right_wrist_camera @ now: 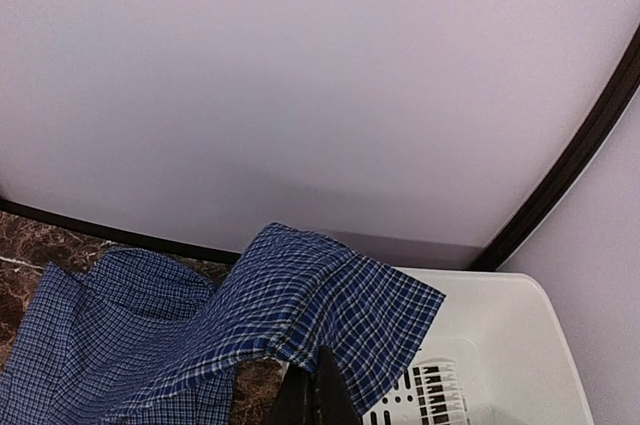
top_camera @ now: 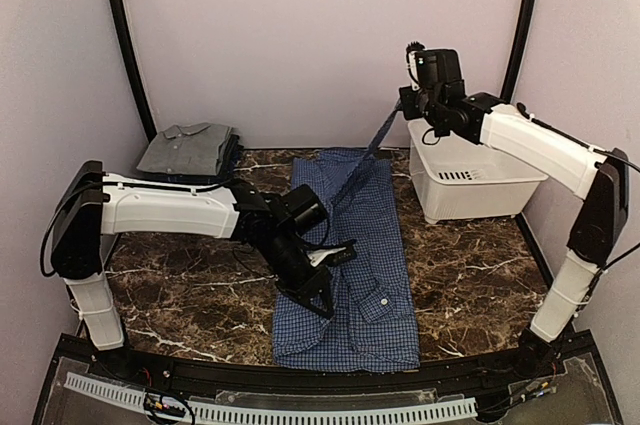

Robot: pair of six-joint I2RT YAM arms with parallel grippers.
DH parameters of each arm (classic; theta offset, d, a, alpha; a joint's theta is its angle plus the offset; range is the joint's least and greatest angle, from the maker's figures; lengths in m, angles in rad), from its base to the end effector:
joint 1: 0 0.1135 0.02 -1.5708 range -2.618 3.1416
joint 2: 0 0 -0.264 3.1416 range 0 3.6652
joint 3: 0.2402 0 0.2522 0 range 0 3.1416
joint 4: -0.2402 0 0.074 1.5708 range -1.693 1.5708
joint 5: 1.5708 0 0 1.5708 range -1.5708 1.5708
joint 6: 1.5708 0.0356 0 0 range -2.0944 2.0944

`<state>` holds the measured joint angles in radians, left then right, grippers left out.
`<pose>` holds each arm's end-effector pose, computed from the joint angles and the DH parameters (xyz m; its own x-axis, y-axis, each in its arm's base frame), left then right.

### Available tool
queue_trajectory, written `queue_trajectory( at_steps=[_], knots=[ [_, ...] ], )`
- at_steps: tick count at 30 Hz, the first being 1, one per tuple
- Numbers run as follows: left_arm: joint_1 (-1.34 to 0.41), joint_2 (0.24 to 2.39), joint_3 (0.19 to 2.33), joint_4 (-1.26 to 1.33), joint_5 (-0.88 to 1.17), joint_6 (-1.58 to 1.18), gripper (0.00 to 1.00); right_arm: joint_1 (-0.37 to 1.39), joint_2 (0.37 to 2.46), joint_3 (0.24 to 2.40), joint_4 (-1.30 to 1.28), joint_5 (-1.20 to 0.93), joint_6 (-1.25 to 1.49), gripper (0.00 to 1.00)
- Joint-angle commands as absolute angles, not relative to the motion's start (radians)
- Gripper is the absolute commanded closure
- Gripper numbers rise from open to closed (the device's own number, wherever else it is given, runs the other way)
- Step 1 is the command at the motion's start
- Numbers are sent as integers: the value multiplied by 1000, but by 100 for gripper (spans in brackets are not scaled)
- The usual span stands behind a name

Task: Fold and stack the long sleeve shirts
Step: Fold the 1/3-folded shirt at the center of the board.

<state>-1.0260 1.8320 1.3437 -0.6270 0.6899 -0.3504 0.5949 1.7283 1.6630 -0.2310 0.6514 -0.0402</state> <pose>0.1761 -0.3344 0.2155 -0.7134 0.6664 -0.2170 0.5961 0.4142 -0.6879 0.3497 0.2106 0.3882 -0.2430 -0.2030 -0.9485 0.0249 0.9762 -0.2153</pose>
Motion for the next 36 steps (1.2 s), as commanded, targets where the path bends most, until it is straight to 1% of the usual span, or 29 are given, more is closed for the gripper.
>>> queue_trajectory(
  at_steps=[1,9,15,23,36],
  knots=[
    [-1034,1845,1383,-648,720,-326,100,604,1656,1624,-154,695,-45,100],
    [-1034,1865,1399,-635,740,-327,100,635,1628,1562,-132,738,-69,100],
    [-1038,1876,1401,-639,763,-318,100,636,1637,1556,-129,779,-86,100],
    [-1047,1909,1426,-628,773,-322,100,637,1649,1581,-155,779,-76,100],
    [-1054,1960,1427,-600,798,-323,100,650,1635,1555,-162,780,-68,100]
  ],
)
